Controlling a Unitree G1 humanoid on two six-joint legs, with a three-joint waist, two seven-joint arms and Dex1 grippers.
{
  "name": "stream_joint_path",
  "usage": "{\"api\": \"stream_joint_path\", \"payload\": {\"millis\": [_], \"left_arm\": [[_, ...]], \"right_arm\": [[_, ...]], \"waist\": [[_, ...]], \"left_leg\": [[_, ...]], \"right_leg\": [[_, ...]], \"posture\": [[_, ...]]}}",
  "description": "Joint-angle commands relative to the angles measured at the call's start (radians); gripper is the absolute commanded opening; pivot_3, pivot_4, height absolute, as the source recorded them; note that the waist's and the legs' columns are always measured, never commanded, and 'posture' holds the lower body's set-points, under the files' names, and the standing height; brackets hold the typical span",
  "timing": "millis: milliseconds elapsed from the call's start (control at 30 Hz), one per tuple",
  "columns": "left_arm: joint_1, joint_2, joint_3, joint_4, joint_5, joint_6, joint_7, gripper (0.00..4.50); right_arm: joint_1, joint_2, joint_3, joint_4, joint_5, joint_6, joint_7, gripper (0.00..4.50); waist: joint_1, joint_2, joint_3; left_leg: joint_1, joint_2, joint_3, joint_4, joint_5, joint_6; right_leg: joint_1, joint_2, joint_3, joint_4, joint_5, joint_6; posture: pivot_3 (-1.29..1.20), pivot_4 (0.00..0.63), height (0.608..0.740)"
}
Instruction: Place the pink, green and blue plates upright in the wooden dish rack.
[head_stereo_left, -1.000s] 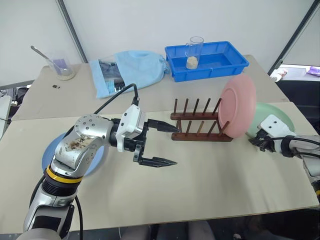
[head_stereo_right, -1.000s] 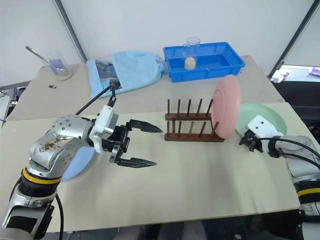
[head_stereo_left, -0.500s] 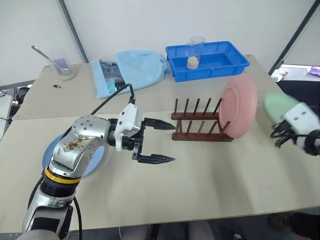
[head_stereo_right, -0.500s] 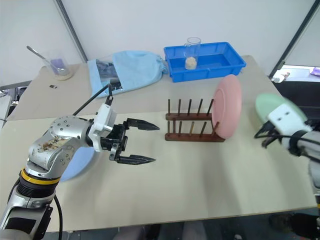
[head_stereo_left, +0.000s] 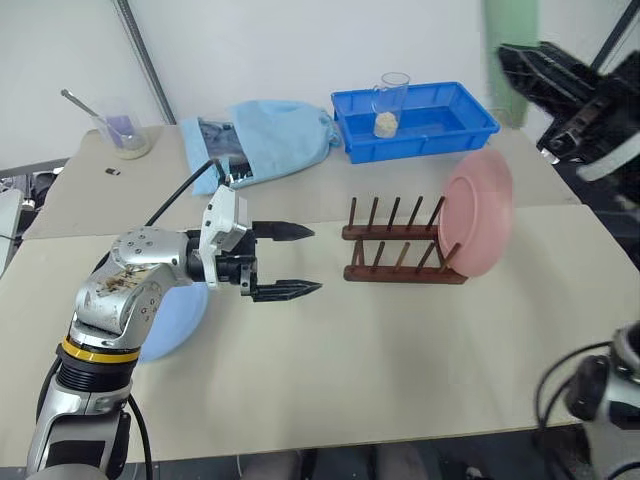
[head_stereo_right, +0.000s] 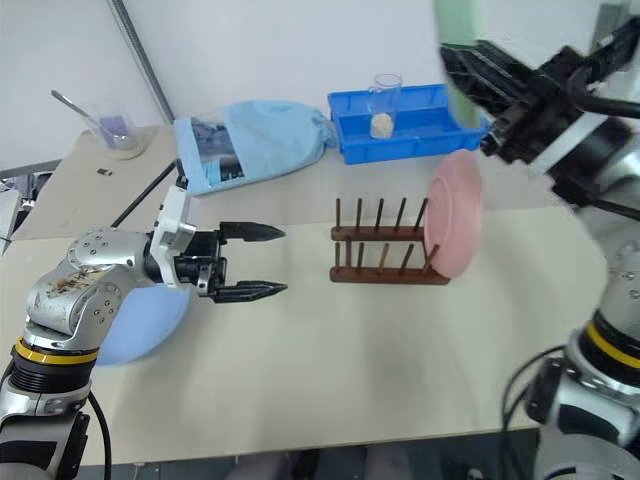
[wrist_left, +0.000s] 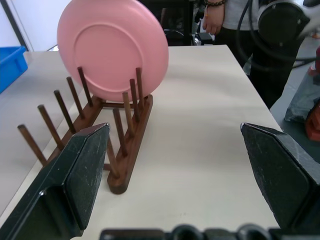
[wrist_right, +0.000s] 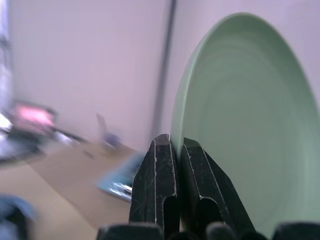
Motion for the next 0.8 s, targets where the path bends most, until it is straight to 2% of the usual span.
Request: {"api": "stream_joint_path", "payload": {"millis": [33, 133, 267, 533, 800], "left_arm": [[0.012, 0.013, 0.036, -0.022, -0.01, -0.025, 0.001, 4.5], [0.034, 0.014, 0.04, -0.033, -0.006, -0.035, 0.001, 4.5], [0.046, 0.009, 0.033, -0.055, -0.014, -0.038, 0.003, 4.5], [0.037, -0.015, 0.012, -0.064, -0.015, -0.049, -0.001, 4.5], [0.022, -0.036, -0.002, -0.071, -0.024, -0.043, 0.001, 4.5]], "right_arm": [[0.038, 0.056, -0.045, -0.043, 0.215, 0.031, -0.169, 0.02], [0.127, 0.074, -0.033, -0.068, 0.29, 0.019, -0.241, 0.02], [0.222, 0.031, -0.037, -0.073, 0.363, 0.005, -0.277, 0.02], [0.322, -0.024, -0.025, -0.029, 0.513, -0.031, -0.329, 0.02], [0.355, -0.048, 0.013, 0.021, 0.495, -0.065, -0.323, 0.02]], "waist": [[0.0, 0.0, 0.0], [-0.001, 0.0, 0.0], [-0.003, 0.0, 0.0], [-0.004, 0.0, 0.0], [-0.003, 0.0, 0.0]], "left_leg": [[-0.001, -0.001, 0.0, 0.0, 0.0, 0.0], [0.0, -0.001, -0.001, 0.0, 0.0, 0.0], [-0.001, -0.002, -0.001, 0.0, 0.0, 0.0], [0.002, -0.001, 0.0, -0.001, 0.001, -0.002], [0.001, -0.001, 0.0, -0.001, 0.001, -0.001]], "right_leg": [[-0.001, 0.0, 0.0, 0.001, 0.0, 0.0], [-0.001, 0.0, -0.001, 0.002, 0.0, 0.0], [-0.002, 0.0, -0.001, 0.001, 0.0, 0.0], [0.0, 0.001, 0.001, 0.002, 0.0, 0.0], [0.0, 0.0, 0.001, 0.002, 0.0, 0.0]], "posture": [[0.0, 0.15, 0.74], [0.0, 0.15, 0.74], [0.0, 0.15, 0.74], [0.0, 0.15, 0.74], [0.0, 0.15, 0.74]]}}
